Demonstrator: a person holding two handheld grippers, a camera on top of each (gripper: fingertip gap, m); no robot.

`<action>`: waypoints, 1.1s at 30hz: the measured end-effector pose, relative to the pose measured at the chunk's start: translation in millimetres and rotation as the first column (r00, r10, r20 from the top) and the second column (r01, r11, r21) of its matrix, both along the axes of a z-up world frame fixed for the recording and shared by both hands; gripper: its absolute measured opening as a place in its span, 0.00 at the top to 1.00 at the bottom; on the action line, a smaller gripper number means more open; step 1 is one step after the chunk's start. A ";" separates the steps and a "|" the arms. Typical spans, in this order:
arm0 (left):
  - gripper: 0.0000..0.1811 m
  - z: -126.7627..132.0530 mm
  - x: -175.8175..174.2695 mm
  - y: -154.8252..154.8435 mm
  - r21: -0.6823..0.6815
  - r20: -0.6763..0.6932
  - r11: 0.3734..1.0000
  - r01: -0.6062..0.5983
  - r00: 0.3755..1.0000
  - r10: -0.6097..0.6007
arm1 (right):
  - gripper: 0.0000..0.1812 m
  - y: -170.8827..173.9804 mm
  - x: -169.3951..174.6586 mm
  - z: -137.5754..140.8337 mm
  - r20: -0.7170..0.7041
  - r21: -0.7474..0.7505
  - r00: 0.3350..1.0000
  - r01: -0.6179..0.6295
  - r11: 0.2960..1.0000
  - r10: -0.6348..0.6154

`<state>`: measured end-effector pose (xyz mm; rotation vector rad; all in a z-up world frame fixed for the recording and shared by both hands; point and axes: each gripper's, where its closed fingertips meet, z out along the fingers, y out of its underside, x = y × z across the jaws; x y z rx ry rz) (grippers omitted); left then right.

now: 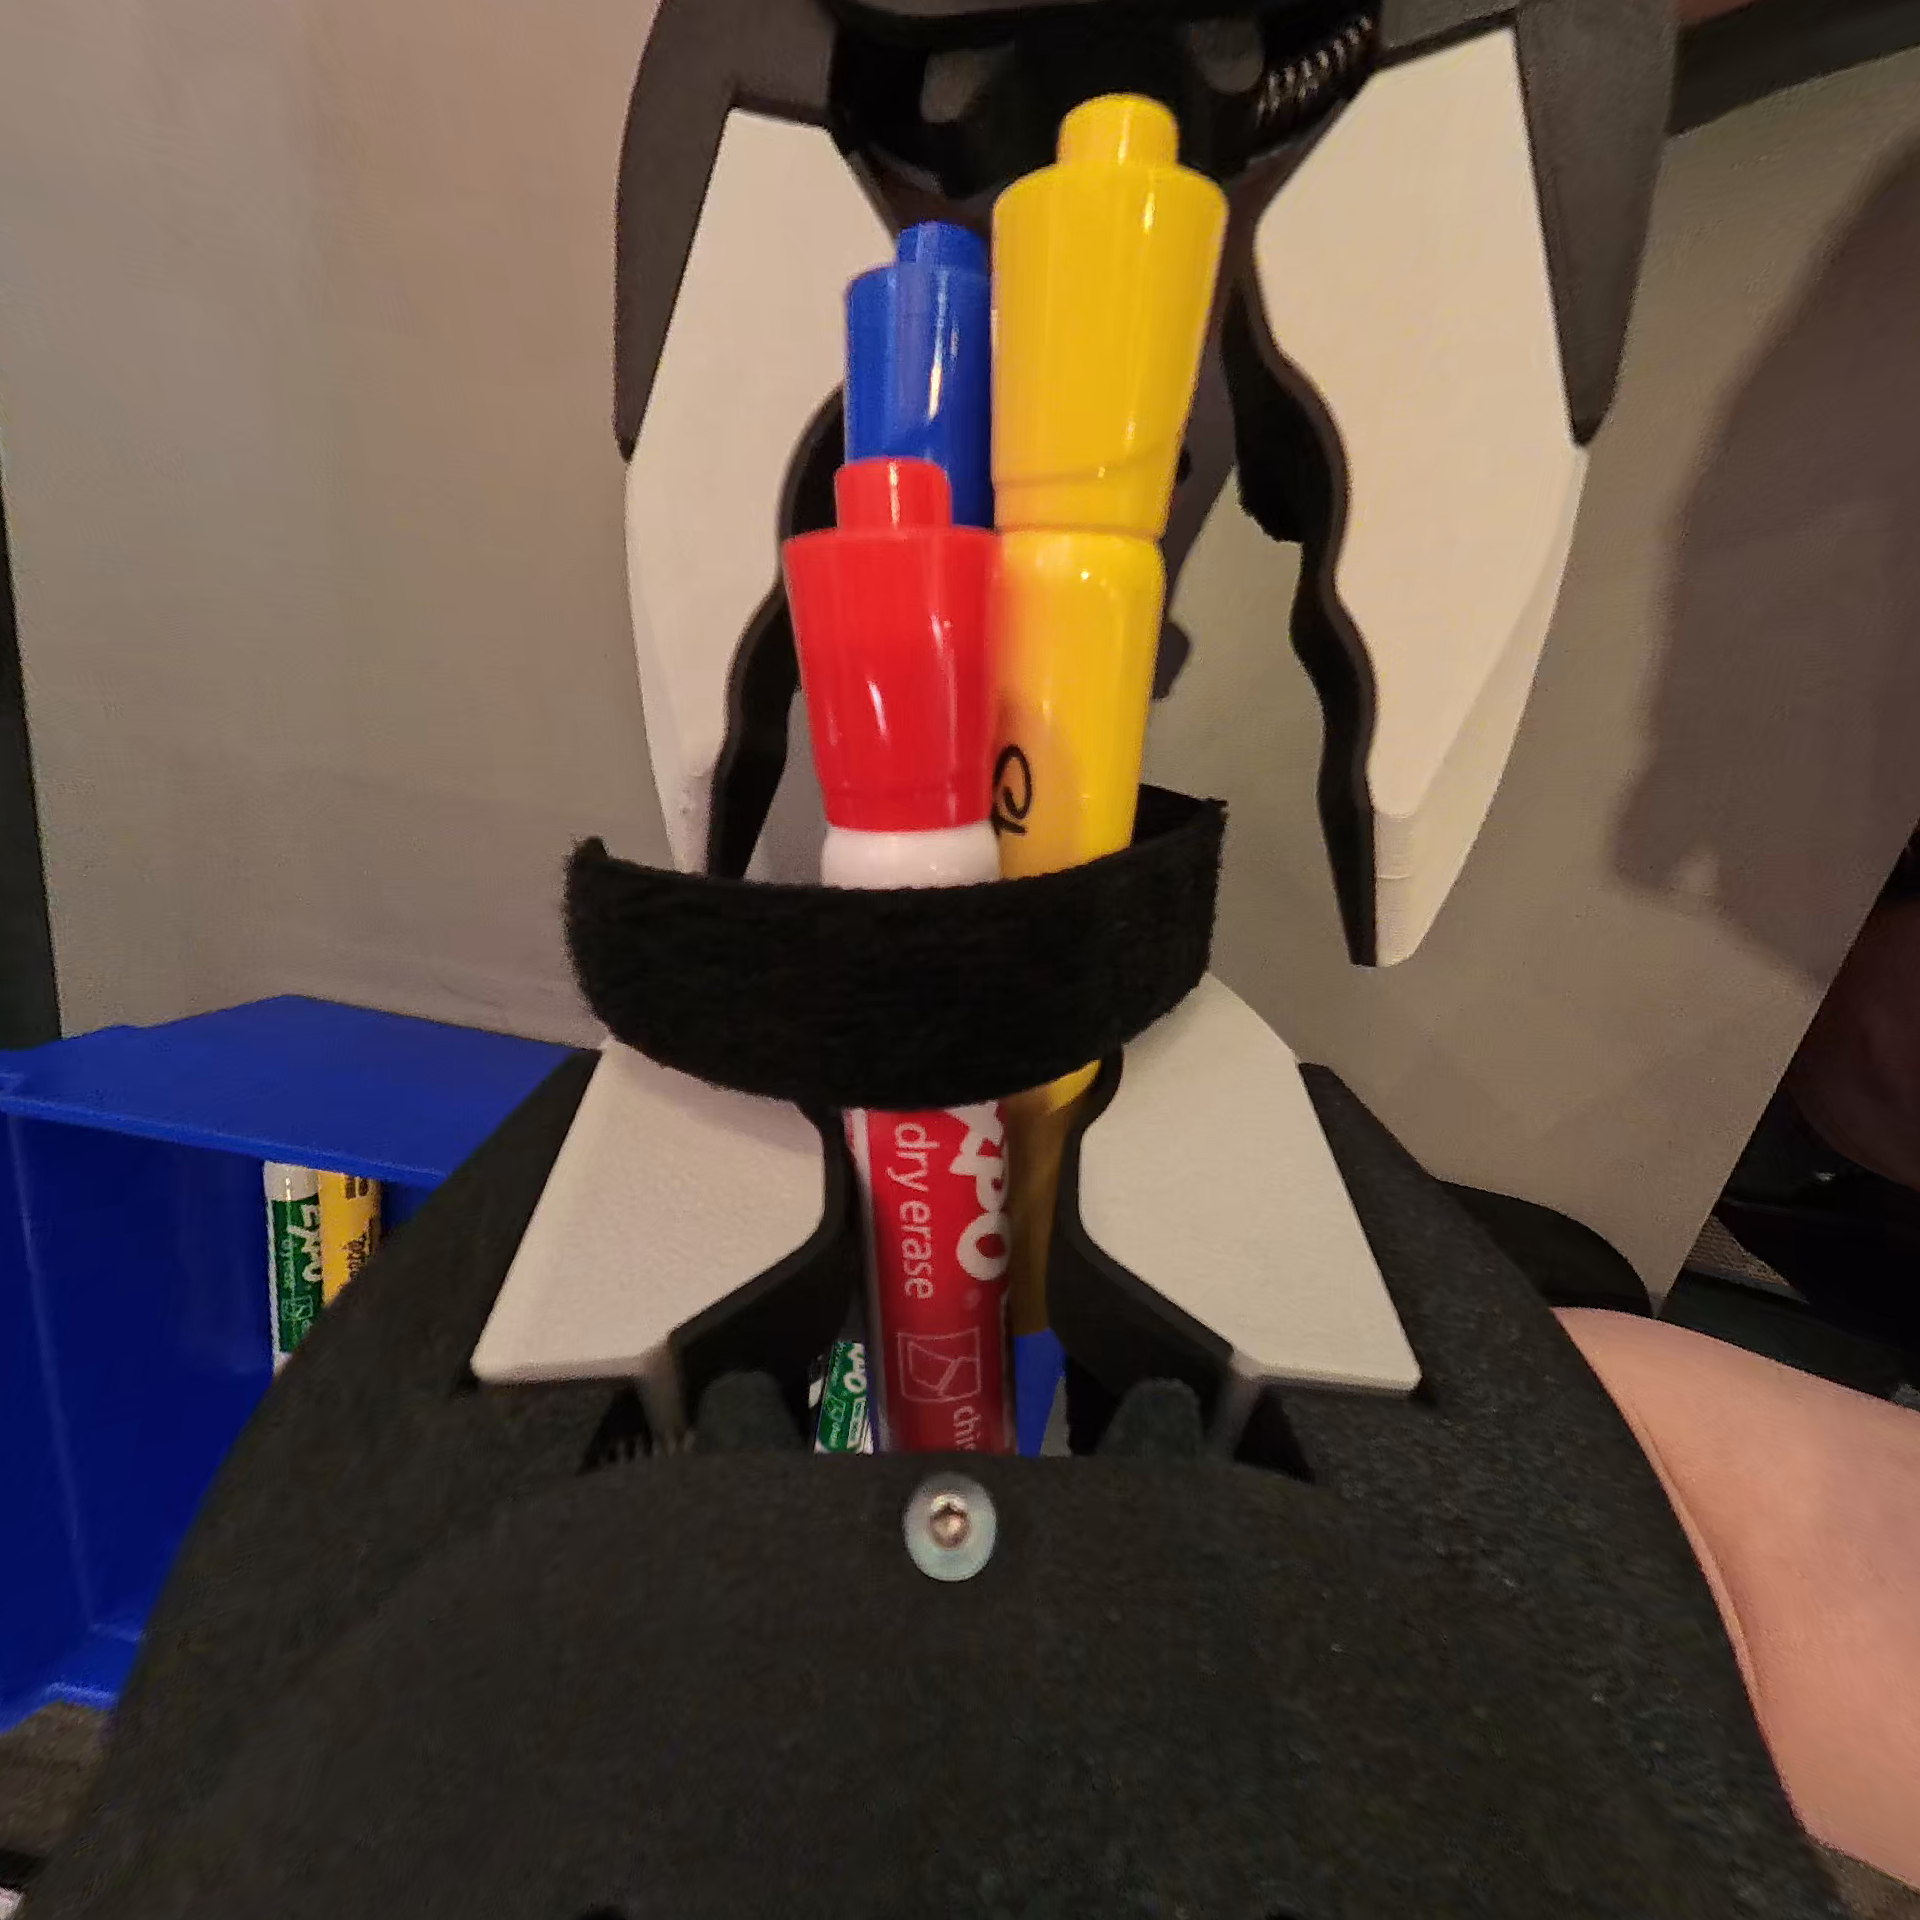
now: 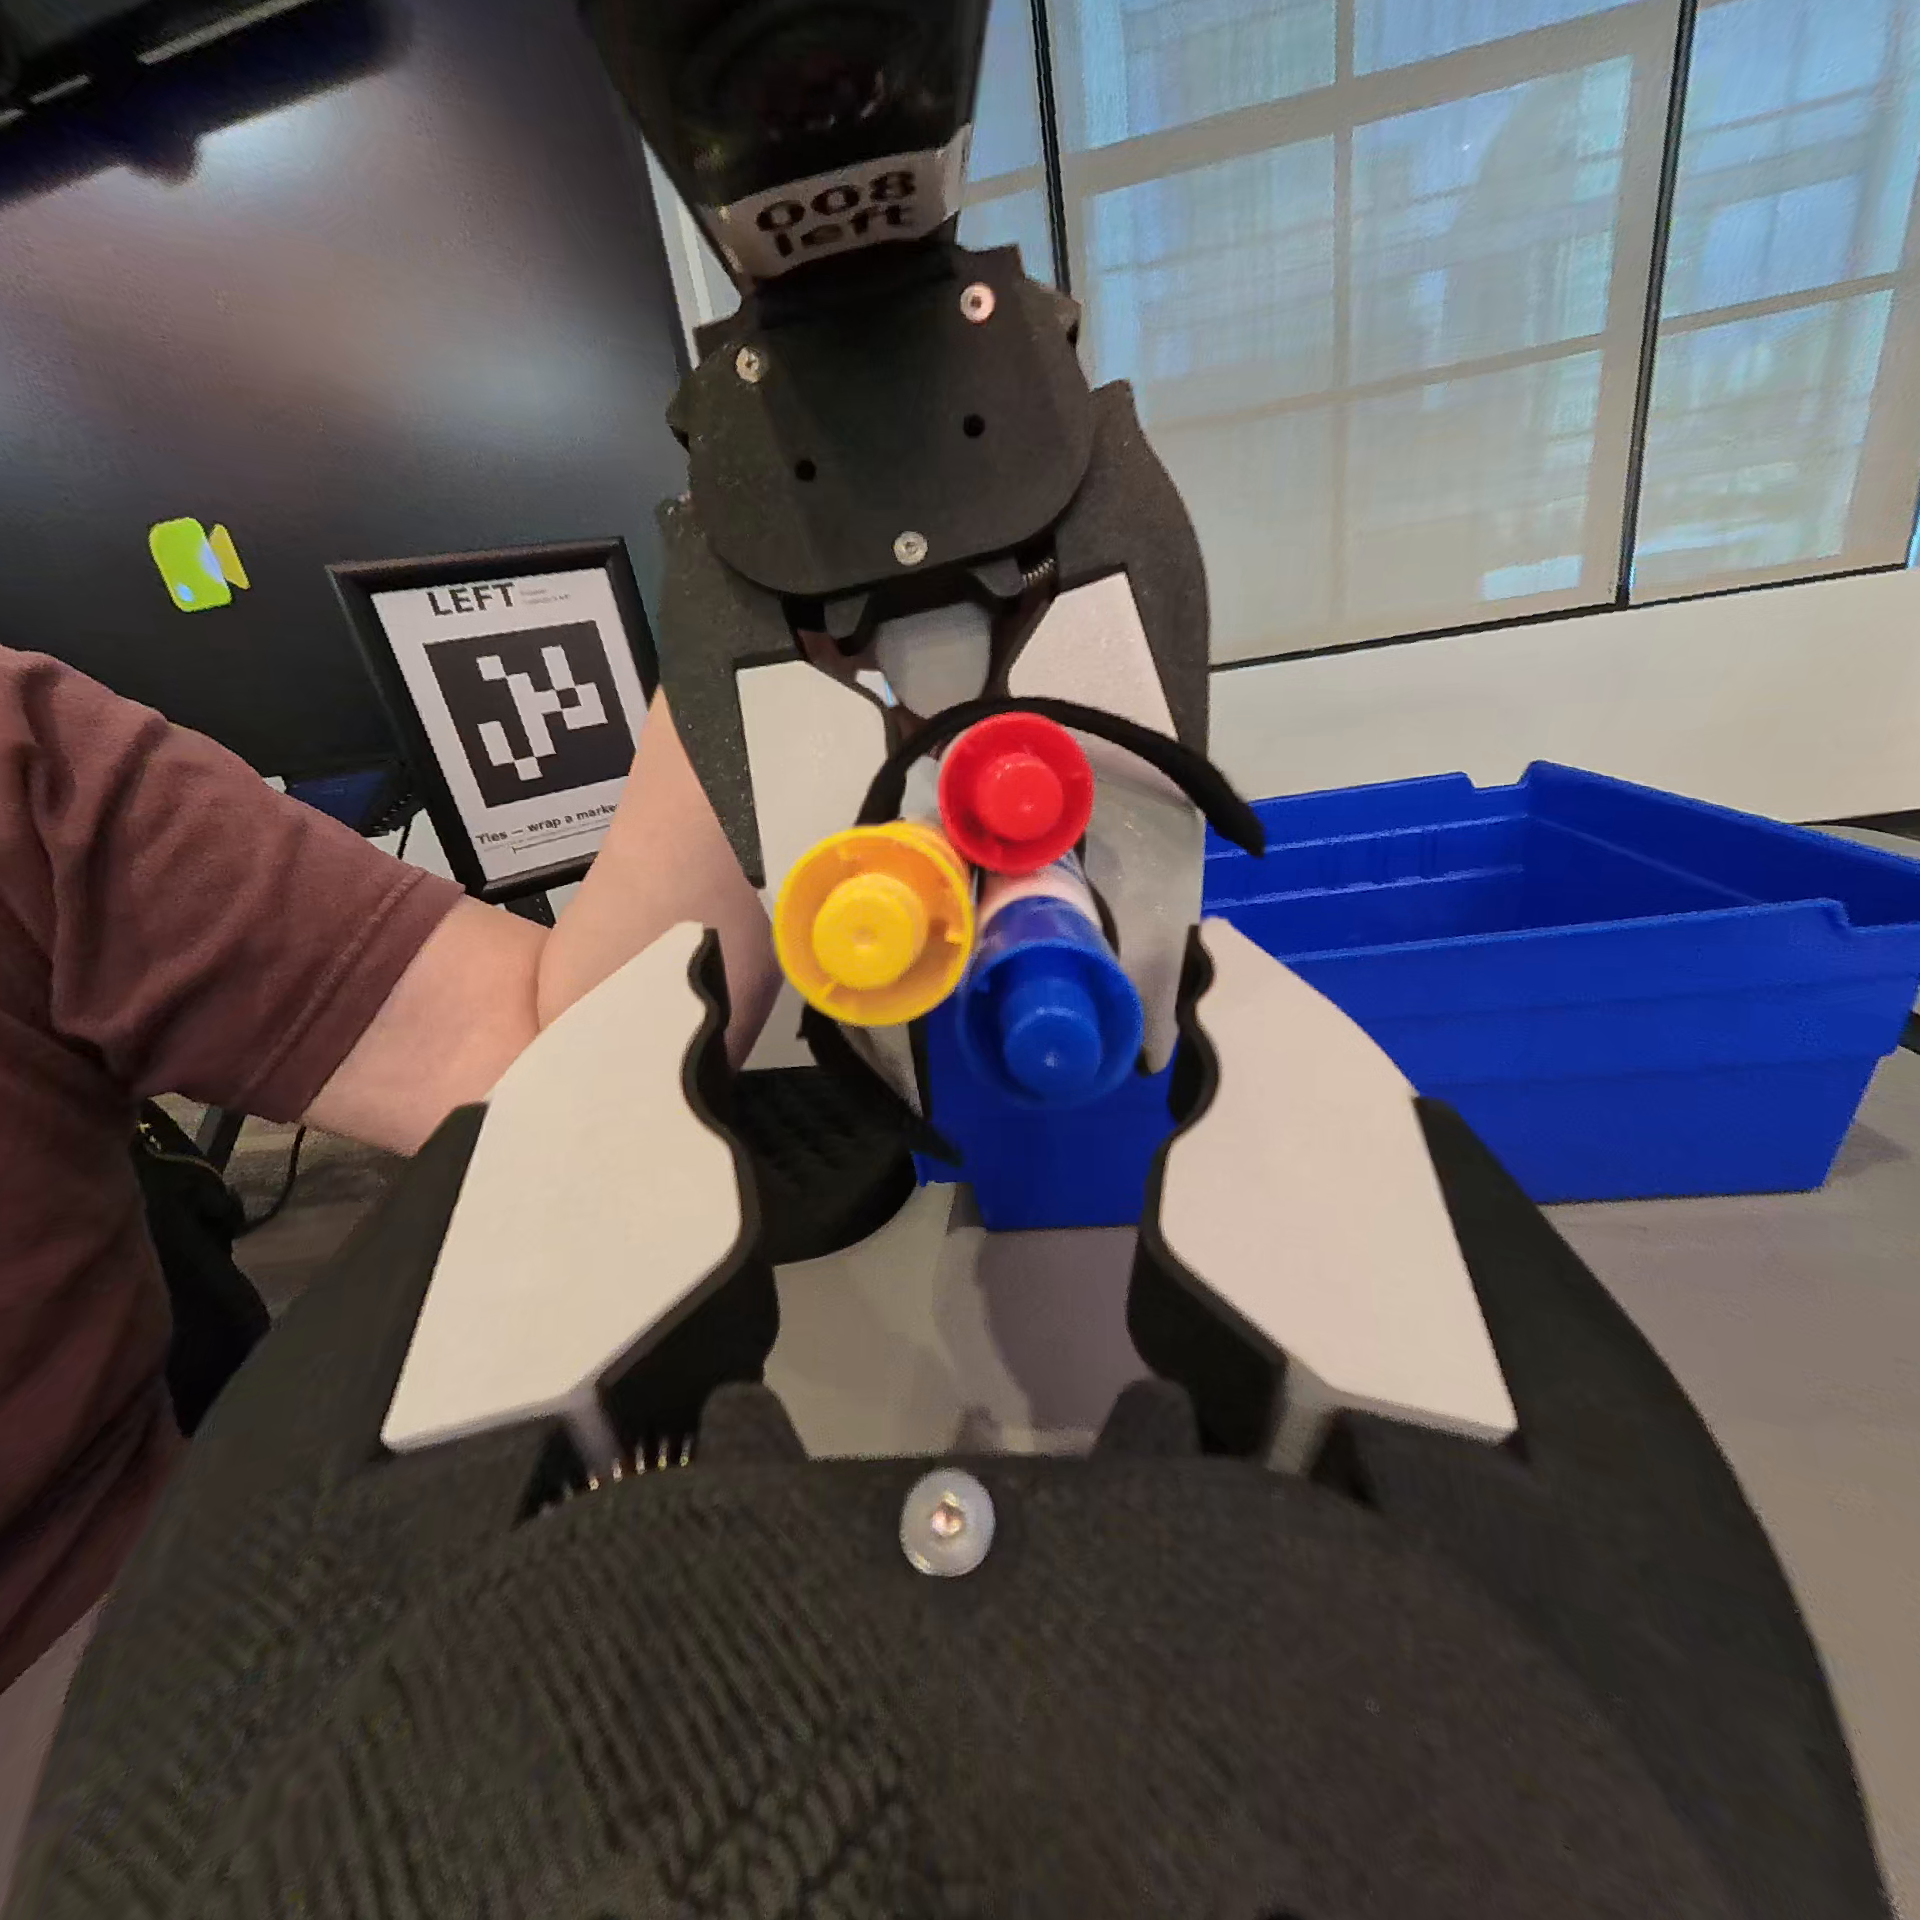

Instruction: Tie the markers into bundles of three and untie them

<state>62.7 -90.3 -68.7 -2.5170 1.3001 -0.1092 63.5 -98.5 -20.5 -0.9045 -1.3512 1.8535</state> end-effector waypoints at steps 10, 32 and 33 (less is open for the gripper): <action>0.77 9.9 -0.5 -2.8 0.016 0.073 1.000 -0.004 0.997 0.003 | 0.58 -2.8 4.1 2.7 -0.025 0.081 1.000 0.016 0.997 -0.014; 0.77 3.1 -10.6 -4.9 -0.024 0.056 0.999 -0.024 0.998 0.025 | 0.75 48.6 35.0 55.7 0.057 0.000 0.994 0.097 0.995 -0.097; 0.77 2.5 -9.5 -5.2 -0.025 0.053 1.000 -0.019 0.998 0.020 | 0.77 44.0 32.1 52.1 0.105 -0.002 0.992 0.072 0.997 -0.071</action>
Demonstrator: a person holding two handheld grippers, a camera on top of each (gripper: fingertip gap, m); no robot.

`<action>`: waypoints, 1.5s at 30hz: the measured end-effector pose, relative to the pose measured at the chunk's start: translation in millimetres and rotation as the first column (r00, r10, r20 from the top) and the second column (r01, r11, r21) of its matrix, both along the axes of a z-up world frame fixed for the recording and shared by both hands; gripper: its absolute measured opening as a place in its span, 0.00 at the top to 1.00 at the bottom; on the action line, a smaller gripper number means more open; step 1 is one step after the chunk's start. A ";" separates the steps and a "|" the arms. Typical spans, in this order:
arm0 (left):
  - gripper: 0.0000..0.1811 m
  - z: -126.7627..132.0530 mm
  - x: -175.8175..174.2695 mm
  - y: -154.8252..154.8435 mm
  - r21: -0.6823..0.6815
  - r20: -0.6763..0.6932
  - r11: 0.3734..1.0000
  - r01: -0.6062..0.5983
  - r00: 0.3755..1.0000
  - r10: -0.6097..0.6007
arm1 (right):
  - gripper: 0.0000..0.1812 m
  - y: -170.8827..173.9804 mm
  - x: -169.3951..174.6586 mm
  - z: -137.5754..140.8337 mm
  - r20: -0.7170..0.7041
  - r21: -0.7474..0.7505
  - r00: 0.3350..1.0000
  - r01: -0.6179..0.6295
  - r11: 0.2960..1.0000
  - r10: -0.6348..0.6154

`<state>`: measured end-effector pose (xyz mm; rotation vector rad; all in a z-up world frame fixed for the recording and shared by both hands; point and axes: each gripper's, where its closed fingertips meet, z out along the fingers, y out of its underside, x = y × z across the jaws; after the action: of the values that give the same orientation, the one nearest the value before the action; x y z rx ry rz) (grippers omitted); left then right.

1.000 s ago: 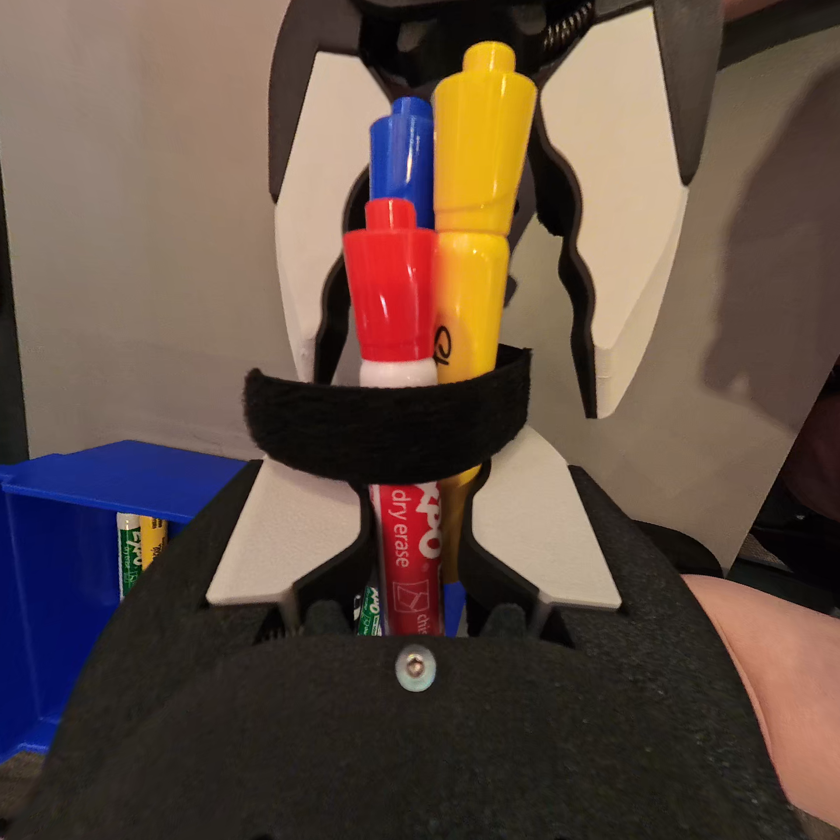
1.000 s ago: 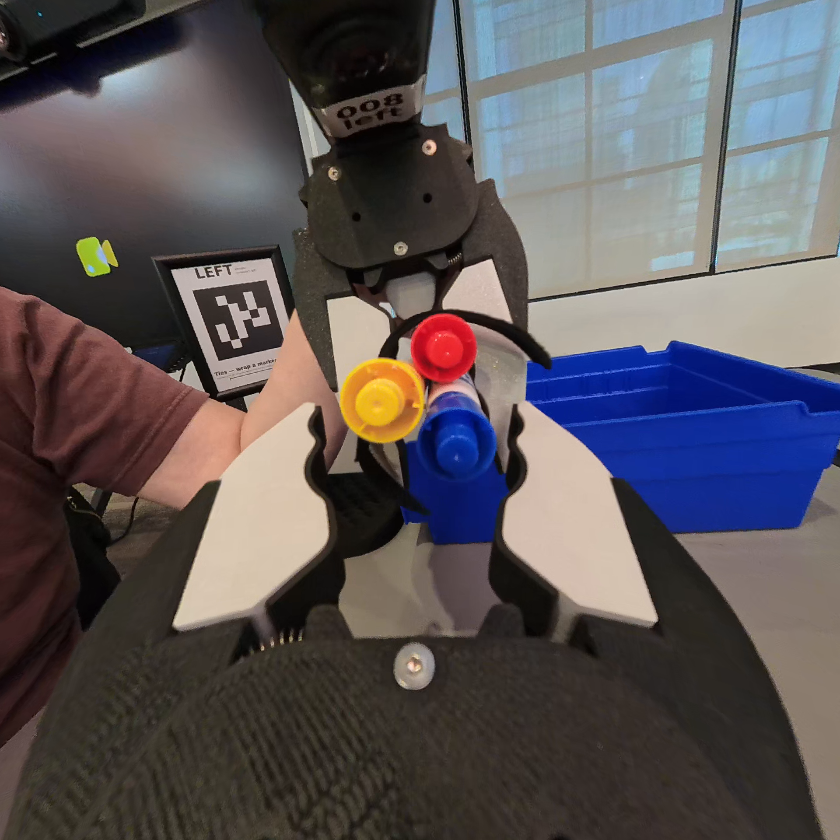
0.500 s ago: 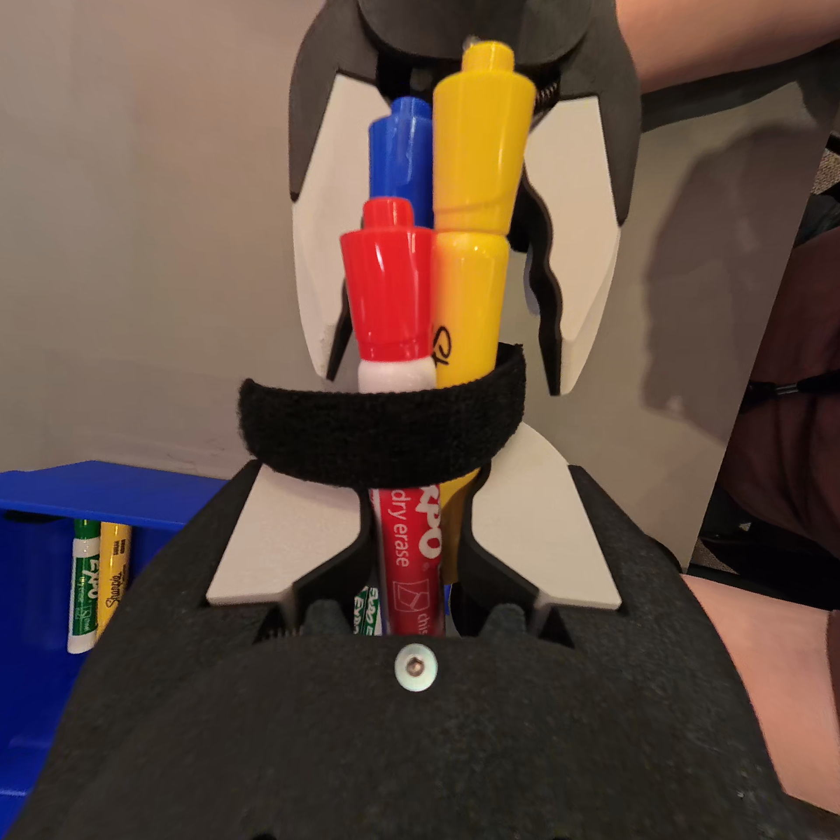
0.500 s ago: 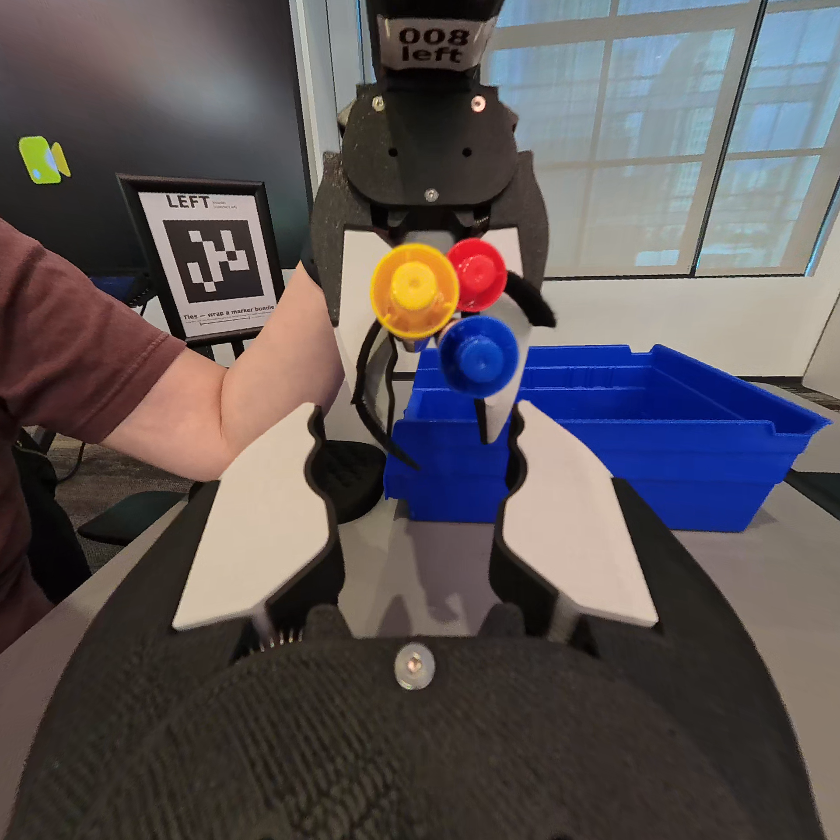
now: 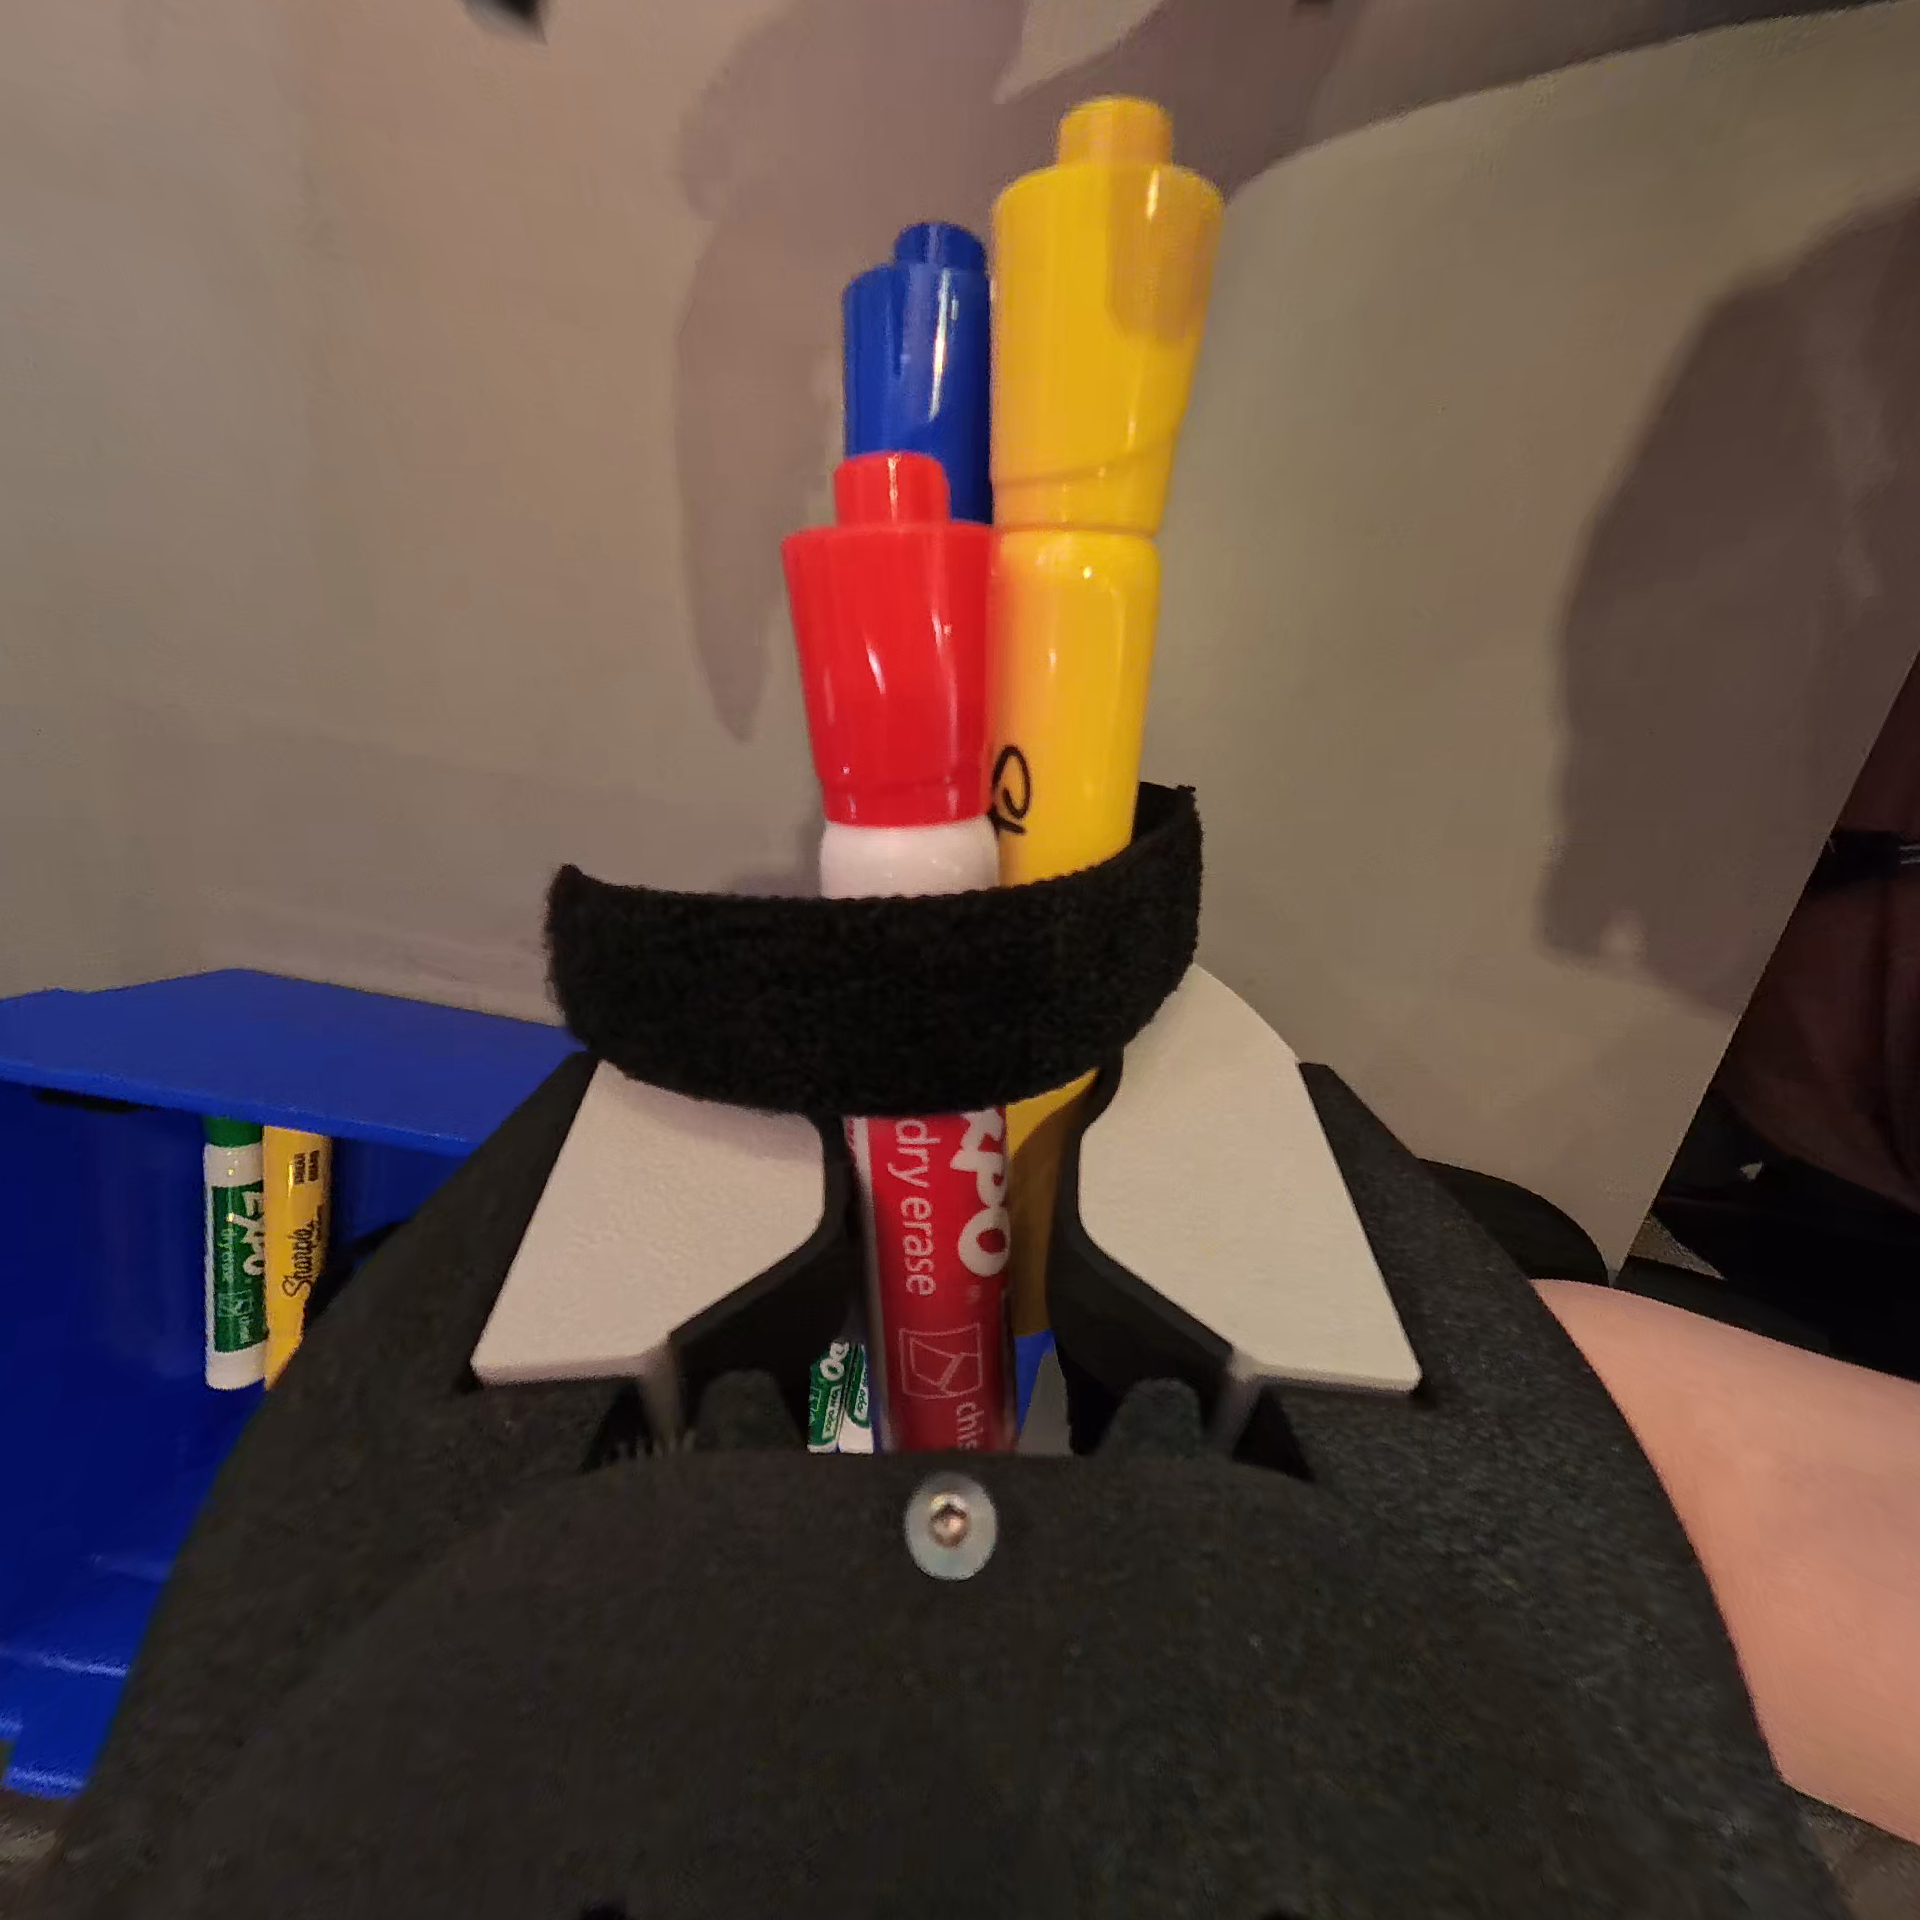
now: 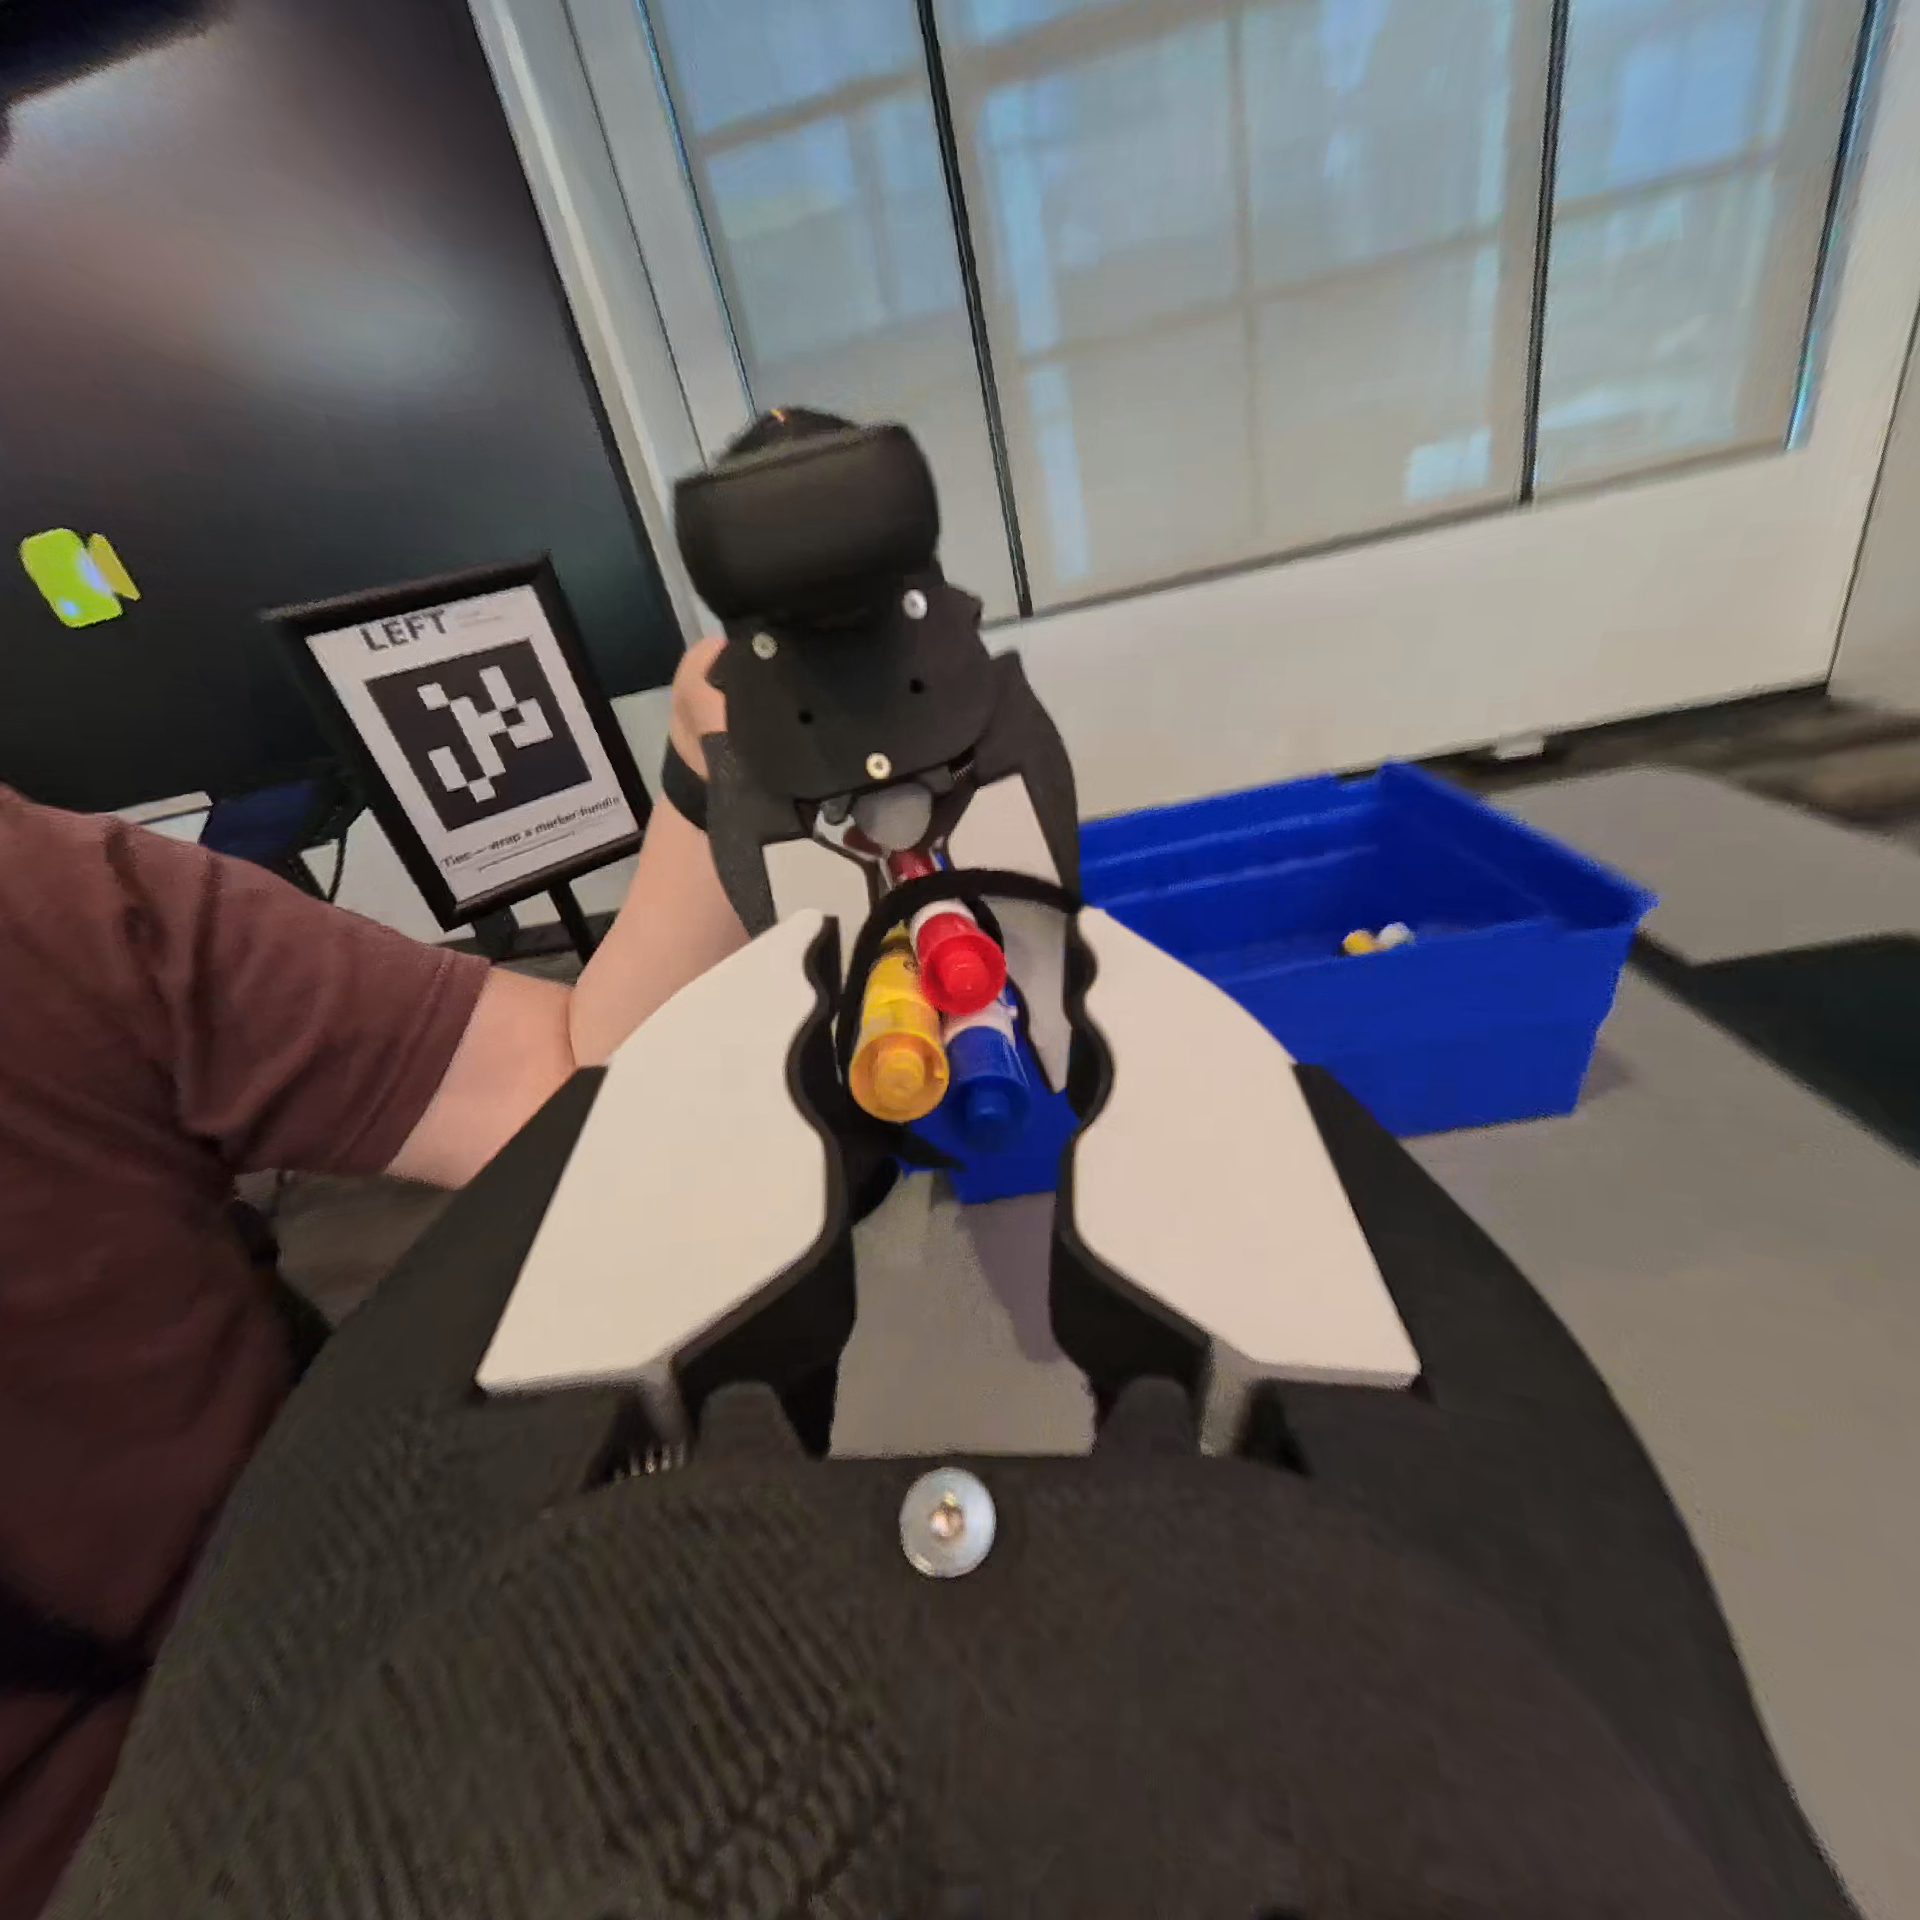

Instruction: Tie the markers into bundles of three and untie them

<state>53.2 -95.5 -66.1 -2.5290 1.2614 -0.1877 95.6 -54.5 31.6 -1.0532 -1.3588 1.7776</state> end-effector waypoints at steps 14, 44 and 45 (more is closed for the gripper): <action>0.77 -5.2 7.5 -3.2 -0.018 -0.034 0.999 0.038 0.999 -0.039 | 0.85 -19.9 -16.5 -25.0 0.221 -0.008 0.974 -0.053 0.999 0.053; 0.76 -2.9 4.7 -3.0 -0.011 -0.013 0.999 0.042 0.999 -0.043 | 0.80 -9.1 5.4 -28.6 0.309 0.035 0.946 -0.114 0.993 0.097; 0.76 -2.4 4.6 -2.3 -0.008 -0.013 0.999 0.039 0.999 -0.039 | 0.78 -10.4 5.9 -28.9 0.311 0.048 0.945 -0.119 0.992 0.099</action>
<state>57.8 -97.8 -68.6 -2.5169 1.3186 -0.1854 101.4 -64.9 2.7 -1.2810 -1.6813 1.6821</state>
